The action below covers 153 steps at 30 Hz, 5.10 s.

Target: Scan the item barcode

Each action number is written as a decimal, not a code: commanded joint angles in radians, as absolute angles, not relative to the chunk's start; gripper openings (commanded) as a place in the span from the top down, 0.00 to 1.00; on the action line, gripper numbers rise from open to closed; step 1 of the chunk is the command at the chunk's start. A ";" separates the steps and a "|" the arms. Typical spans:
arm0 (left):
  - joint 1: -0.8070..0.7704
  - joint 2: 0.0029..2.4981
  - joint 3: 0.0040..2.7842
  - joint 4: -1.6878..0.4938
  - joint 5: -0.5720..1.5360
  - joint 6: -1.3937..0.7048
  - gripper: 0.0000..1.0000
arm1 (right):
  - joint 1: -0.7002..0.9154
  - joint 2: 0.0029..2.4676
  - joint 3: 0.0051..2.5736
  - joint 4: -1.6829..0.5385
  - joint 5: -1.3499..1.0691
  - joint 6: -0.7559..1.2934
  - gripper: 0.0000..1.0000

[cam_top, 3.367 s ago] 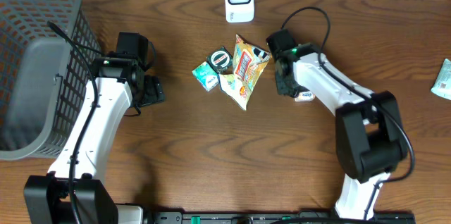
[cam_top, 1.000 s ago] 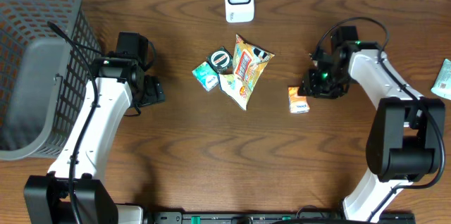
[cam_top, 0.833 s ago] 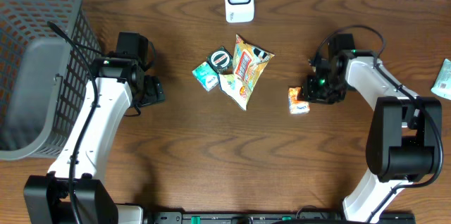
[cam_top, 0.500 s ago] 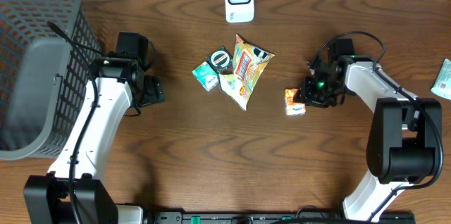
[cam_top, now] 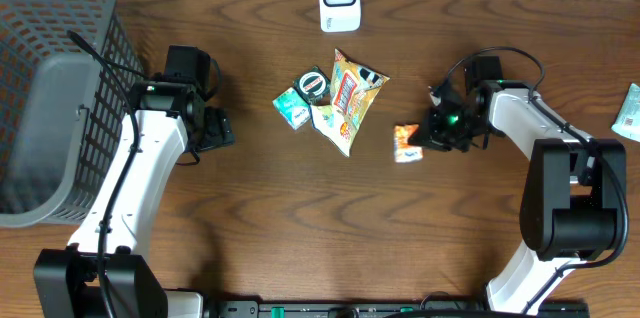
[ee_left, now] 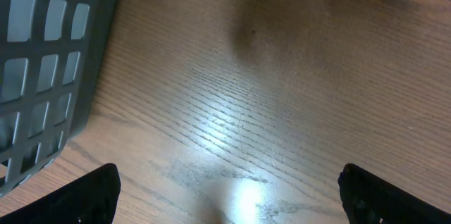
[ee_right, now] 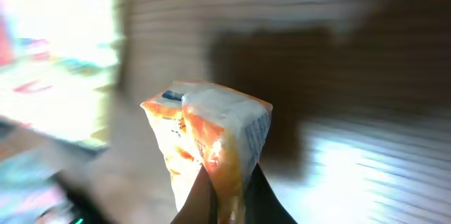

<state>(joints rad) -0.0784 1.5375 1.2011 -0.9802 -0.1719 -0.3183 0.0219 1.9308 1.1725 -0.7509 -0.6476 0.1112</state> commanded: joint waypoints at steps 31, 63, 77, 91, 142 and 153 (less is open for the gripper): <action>-0.075 1.538 1.196 -0.983 -0.192 -0.331 0.02 | 0.067 1.856 1.235 -0.452 -1.562 0.187 0.99; -0.075 1.537 1.196 -0.983 -0.192 -0.331 0.02 | 0.080 1.643 1.233 -0.326 -1.562 0.186 0.99; -0.075 1.537 1.196 -0.983 -0.192 -0.331 0.02 | 0.080 1.643 1.233 -0.326 -1.562 0.186 0.99; -0.075 1.538 1.196 -0.983 -0.192 -0.331 0.02 | 0.097 1.643 1.231 -0.358 -1.467 0.187 0.98; -0.075 1.537 1.196 -0.983 -0.192 -0.332 0.02 | 0.408 2.514 2.440 -0.496 0.229 -0.755 0.99; -0.075 1.537 1.196 -0.983 -0.192 -0.331 0.02 | 0.410 2.567 2.440 -0.454 0.290 -0.758 0.99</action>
<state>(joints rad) -0.0784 1.5375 1.2007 -0.9806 -0.1719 -0.3183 0.4091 2.5629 2.4226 -0.4580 0.2611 -0.7536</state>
